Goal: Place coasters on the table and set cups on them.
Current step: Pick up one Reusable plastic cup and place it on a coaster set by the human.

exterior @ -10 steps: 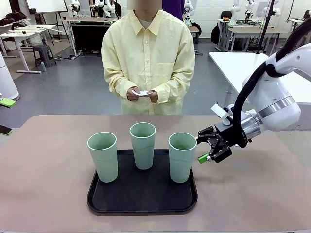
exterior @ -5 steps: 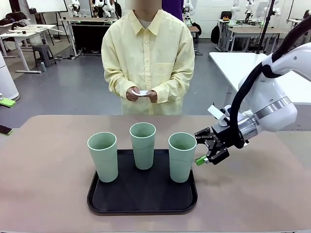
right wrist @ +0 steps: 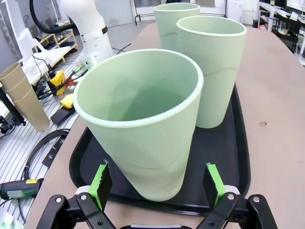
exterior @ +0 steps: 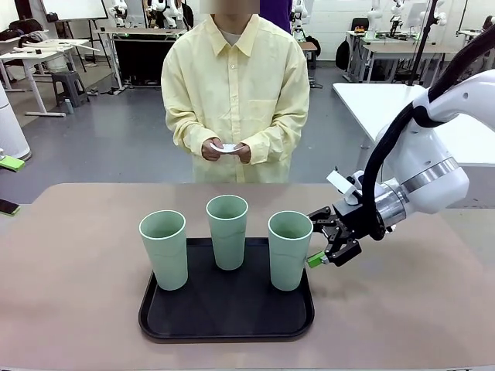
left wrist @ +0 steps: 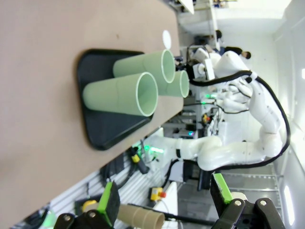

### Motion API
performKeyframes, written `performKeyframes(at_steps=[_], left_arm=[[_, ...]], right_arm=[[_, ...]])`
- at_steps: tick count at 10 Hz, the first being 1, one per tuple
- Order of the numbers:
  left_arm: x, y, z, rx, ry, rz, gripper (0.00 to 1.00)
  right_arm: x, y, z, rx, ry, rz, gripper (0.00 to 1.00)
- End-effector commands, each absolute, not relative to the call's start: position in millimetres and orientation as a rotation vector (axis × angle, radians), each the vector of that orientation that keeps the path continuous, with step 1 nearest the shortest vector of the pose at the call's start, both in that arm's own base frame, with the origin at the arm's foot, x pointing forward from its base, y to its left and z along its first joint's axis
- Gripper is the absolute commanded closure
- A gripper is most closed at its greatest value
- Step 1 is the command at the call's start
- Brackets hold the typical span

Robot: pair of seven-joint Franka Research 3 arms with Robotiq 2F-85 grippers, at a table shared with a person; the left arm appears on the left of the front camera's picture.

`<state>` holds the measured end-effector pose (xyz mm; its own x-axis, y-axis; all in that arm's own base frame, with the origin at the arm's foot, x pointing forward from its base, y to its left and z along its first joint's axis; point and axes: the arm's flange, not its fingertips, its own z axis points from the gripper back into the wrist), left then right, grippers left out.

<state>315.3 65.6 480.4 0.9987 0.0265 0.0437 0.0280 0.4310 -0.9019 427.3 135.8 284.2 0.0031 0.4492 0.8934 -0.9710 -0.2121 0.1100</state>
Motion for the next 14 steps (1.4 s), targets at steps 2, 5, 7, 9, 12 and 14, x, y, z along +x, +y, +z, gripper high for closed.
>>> performKeyframes(at_steps=[2,5,7,9,12,14], left_arm=[[316,66,481,-1.141,-0.067,-0.012,0.0],[316,66,481,-1.141,-0.067,-0.012,0.0],[316,66,481,-1.141,-0.067,-0.012,0.0],[316,66,481,-1.141,-0.067,-0.012,0.0],[316,66,481,-1.141,-0.067,-0.012,0.0],[316,66,481,-1.141,-0.067,-0.012,0.0]], right_arm=[[414,148,277,1.04,-0.741,1.511,0.0],[413,153,272,1.072,-0.718,1.488,0.0],[411,158,272,1.077,-0.718,1.495,0.0],[411,165,270,1.072,-0.719,1.505,0.0],[421,173,267,1.072,-0.722,1.492,0.0],[428,178,264,1.065,-0.722,1.479,0.0]])
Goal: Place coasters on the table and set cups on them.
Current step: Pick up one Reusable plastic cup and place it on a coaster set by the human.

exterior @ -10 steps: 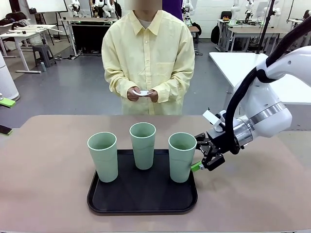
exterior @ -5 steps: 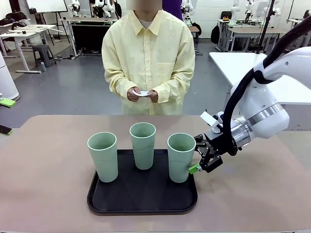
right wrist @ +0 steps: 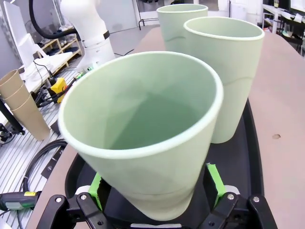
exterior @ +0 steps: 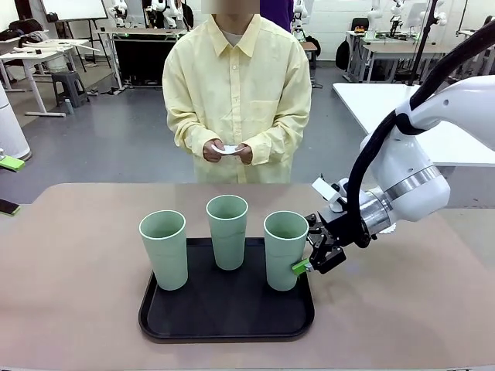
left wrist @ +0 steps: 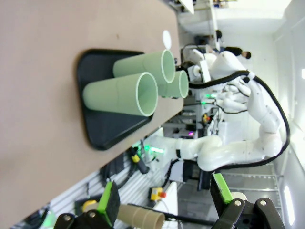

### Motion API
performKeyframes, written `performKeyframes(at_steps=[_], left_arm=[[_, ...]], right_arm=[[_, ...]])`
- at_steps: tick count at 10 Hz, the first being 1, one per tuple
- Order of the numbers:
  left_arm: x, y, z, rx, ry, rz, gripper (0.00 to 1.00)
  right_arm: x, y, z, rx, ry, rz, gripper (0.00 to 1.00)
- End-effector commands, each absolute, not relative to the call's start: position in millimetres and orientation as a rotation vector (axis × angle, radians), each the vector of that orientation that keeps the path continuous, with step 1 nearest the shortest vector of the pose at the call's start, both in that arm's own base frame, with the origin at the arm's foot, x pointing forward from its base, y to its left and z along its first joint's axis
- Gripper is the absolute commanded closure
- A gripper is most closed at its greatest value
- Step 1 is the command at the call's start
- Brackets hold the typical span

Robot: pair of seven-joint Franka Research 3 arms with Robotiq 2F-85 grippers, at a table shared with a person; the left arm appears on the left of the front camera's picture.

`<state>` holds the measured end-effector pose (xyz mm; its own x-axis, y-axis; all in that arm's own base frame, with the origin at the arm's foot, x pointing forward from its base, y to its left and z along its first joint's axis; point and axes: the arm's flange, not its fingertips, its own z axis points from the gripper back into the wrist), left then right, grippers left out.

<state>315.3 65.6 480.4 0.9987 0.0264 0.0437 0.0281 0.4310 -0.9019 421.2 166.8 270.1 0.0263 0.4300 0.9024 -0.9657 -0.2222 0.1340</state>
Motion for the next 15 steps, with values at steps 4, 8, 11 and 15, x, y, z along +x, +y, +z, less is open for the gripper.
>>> performKeyframes(at_steps=[4,8,11,15], left_arm=[[316,66,481,-1.141,-0.067,-0.012,0.0],[316,66,481,-1.141,-0.067,-0.012,0.0],[316,66,481,-1.141,-0.067,-0.012,0.0],[316,66,481,-1.141,-0.067,-0.012,0.0]], right_arm=[[432,186,260,1.095,-0.719,1.479,0.0],[432,185,258,1.17,-0.723,1.518,0.59],[430,183,261,1.174,-0.732,1.533,0.64],[406,142,355,1.098,-0.956,1.469,1.0]])
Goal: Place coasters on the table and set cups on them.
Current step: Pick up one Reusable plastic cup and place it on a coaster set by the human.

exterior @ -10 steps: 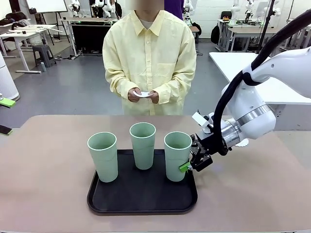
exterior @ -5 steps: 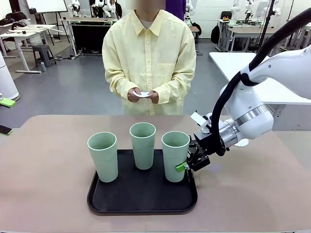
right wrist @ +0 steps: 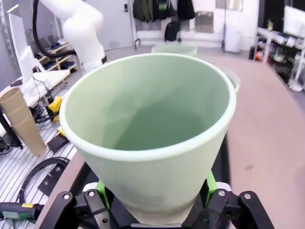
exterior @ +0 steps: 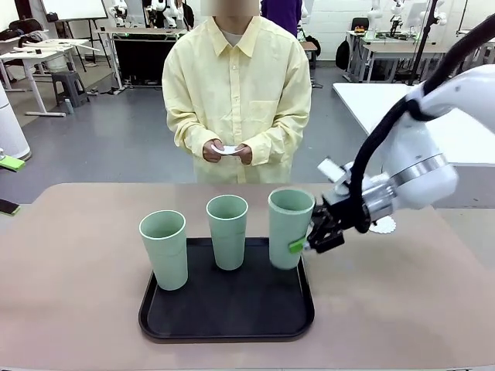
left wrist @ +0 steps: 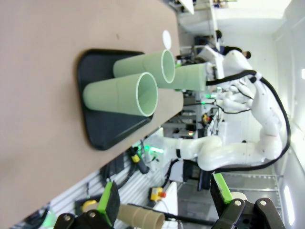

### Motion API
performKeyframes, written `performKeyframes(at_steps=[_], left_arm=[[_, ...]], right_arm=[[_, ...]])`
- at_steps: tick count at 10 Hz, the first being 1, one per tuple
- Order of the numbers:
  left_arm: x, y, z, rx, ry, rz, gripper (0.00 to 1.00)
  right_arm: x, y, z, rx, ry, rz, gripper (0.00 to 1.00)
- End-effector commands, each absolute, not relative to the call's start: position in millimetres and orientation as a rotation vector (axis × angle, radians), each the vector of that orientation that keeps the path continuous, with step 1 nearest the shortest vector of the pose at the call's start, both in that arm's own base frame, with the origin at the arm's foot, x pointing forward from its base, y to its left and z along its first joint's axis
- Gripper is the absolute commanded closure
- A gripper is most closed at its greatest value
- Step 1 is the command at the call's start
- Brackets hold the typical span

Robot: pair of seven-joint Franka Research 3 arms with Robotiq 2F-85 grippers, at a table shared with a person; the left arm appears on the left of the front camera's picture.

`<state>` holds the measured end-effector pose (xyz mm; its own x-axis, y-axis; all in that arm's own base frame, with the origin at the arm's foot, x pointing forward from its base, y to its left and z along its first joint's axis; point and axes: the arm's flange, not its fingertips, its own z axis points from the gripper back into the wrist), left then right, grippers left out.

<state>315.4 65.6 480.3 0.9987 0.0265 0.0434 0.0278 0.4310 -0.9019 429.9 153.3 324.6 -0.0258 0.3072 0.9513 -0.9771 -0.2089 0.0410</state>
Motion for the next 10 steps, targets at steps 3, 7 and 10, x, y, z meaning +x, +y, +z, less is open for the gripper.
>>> performKeyframes(at_steps=[3,7,10], left_arm=[[316,66,481,-1.141,-0.067,-0.012,0.0],[316,66,481,-1.141,-0.067,-0.012,0.0],[316,66,481,-1.141,-0.067,-0.012,0.0]], right_arm=[[390,118,431,1.058,-1.066,1.419,1.0],[396,113,441,1.046,-1.059,1.452,1.0],[395,111,444,1.04,-1.044,1.436,0.16]])
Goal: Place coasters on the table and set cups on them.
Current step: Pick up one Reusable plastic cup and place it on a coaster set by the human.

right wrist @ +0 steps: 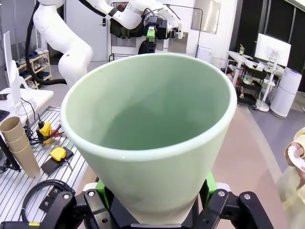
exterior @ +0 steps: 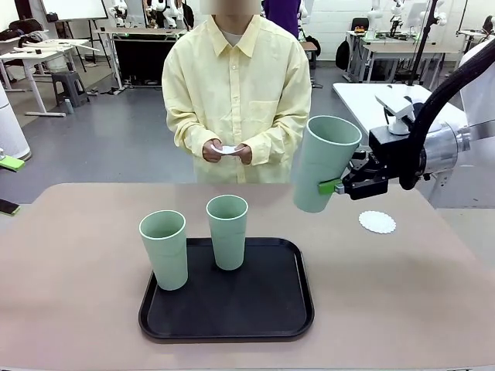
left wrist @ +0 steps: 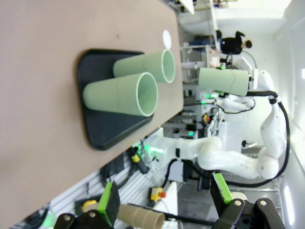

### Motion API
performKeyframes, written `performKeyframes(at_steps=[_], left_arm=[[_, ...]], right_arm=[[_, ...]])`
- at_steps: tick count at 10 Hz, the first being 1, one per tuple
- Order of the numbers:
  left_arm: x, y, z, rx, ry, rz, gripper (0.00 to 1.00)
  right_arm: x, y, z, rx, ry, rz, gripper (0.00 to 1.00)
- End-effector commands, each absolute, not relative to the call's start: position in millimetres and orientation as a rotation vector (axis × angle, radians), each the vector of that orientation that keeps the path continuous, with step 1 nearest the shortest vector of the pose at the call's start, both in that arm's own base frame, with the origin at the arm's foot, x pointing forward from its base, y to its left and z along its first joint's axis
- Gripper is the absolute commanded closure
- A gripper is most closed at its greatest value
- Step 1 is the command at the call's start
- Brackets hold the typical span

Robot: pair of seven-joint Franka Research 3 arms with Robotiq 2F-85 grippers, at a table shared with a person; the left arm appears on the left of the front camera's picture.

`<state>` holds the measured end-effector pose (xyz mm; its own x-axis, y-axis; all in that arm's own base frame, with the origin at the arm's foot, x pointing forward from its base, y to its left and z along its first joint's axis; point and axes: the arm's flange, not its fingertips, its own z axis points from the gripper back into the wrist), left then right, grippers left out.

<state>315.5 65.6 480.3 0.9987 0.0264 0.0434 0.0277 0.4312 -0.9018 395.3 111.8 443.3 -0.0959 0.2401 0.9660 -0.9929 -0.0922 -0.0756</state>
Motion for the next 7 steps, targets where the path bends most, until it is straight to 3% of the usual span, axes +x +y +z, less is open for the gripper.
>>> performKeyframes(at_steps=[1,4,7], left_arm=[[316,66,481,-1.141,-0.067,-0.012,0.0],[316,66,481,-1.141,-0.067,-0.012,0.0],[316,66,481,-1.141,-0.067,-0.012,0.0]], right_arm=[[417,82,457,0.998,-1.043,1.413,0.16],[464,-2,479,0.814,-1.024,1.363,0.16],[475,-84,485,0.8,-1.021,1.202,0.16]])
